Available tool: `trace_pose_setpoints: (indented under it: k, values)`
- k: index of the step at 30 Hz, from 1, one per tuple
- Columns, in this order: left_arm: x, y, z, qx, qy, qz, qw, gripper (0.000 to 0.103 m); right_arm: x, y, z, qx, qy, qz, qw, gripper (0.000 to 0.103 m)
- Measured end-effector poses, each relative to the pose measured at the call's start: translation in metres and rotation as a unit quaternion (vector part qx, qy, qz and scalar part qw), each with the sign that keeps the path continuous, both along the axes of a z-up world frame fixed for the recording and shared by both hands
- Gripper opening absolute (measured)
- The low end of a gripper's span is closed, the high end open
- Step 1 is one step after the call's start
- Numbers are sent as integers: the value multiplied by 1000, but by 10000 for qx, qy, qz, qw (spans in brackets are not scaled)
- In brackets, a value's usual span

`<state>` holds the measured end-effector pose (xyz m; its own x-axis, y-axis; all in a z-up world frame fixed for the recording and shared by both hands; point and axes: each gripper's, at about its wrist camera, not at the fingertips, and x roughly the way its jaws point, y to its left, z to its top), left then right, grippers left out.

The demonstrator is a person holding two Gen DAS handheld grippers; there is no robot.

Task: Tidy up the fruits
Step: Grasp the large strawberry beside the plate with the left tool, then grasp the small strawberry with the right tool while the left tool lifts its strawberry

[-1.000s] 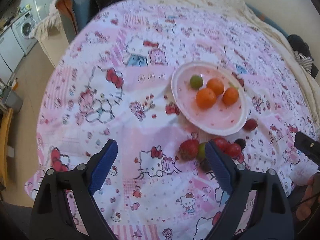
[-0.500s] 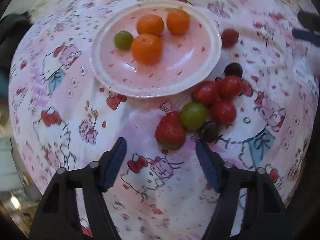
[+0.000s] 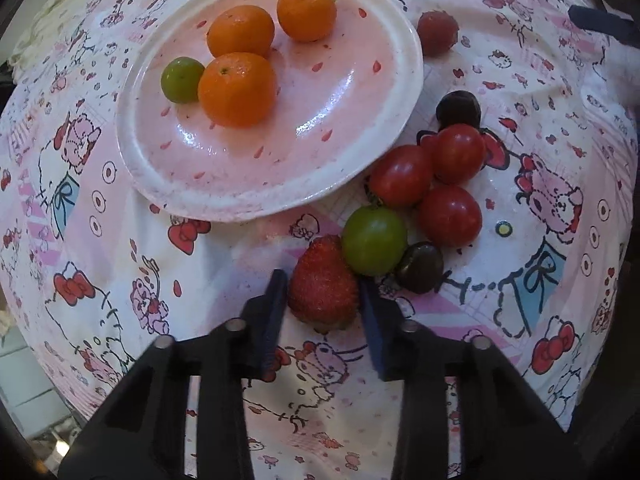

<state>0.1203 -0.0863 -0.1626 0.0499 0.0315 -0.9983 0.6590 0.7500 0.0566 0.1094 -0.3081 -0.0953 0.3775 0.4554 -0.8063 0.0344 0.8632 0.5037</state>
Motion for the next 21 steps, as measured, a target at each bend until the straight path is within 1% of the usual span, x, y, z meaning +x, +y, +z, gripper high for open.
trace_pose_setpoints:
  k: [3,7,9,11,12,13,14,15,16,17,18,19,21]
  values:
    - [3,9,2,-92,-52,95,9999,29,1,2,-1,-22,-2,36,10000,97]
    - [-7,27,18,-280,-28,358,9990,29,0,3,0,-58,-2,77,10000,97]
    - [-14,35,33,-388,-92,608,9974,29,1,3,-1,-42,10,74,10000,97]
    - [-17,46,50,-557,-185,998,9933,29,2,2,-1,-25,21,57,10000,97]
    - [-17,52,58,-707,-236,1231,9896,29,4,2,-1,-21,38,48,10000,97]
    - [-20,58,71,-906,-330,1489,9841,29,7,1,-1,-58,61,45,10000,96]
    - [-22,63,78,-990,-460,1676,9798,29,12,0,-1,-128,78,54,9999,95]
    - [-25,68,86,-1077,-587,1866,9747,29,18,1,-1,-253,95,98,9996,88]
    - [-27,73,93,-1163,-708,2051,9692,29,25,2,-1,-403,123,178,9990,84]
    - [-29,80,100,-1286,-838,2304,9609,29,30,2,-3,-470,154,228,9985,80]
    - [-30,88,101,-1378,-912,2490,9543,29,37,2,-6,-459,206,289,9983,75]
    - [-31,95,105,-1438,-1026,2723,9458,29,44,2,-12,-271,323,336,9985,72]
    - [-34,99,109,-1512,-1219,2996,9341,29,54,0,-26,41,583,303,9978,64]
